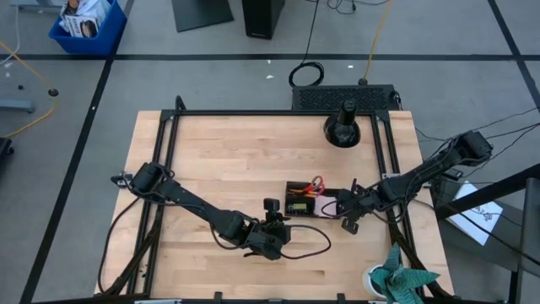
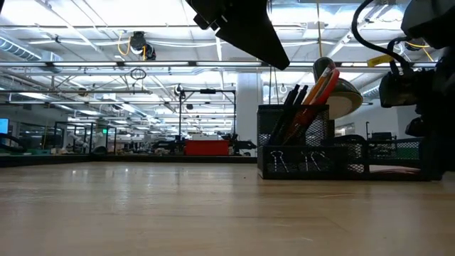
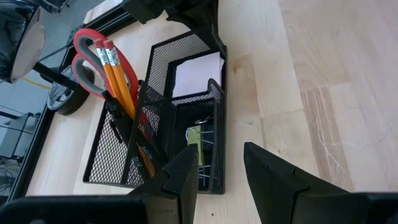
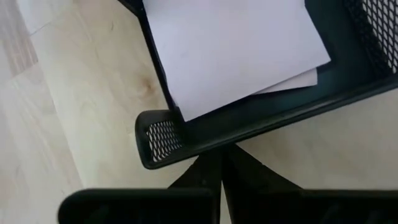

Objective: Pick and place office supplies into organizer
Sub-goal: Adjust the black desk organizer

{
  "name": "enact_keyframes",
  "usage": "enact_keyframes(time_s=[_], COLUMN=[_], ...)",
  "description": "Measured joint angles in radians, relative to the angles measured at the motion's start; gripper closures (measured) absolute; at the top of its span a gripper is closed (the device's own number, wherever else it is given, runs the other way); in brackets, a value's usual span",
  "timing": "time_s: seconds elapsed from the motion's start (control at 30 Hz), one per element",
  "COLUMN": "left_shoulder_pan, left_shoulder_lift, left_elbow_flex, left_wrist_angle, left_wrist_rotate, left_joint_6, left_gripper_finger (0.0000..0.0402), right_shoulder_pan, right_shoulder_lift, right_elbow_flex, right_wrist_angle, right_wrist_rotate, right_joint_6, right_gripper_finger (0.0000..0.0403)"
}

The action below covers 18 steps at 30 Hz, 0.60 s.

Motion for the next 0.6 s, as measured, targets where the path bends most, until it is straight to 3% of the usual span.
enact_keyframes(time_s=[0.6], left_shoulder_pan=[-0.013], left_shoulder_lift=[0.000], left_elbow_flex=[0.000], left_wrist_angle=[-0.009], left_wrist_rotate=[0.002], left_joint_6=[-0.027], left_gripper_finger=[0.0268], right_shoulder_pan=[-0.039], right_shoulder_lift=[-0.001], right_elbow_flex=[0.000], right_wrist_angle=[0.000], right_wrist_rotate=[0.130], right_joint_6=[-0.075], right_gripper_finger=[0.0403])
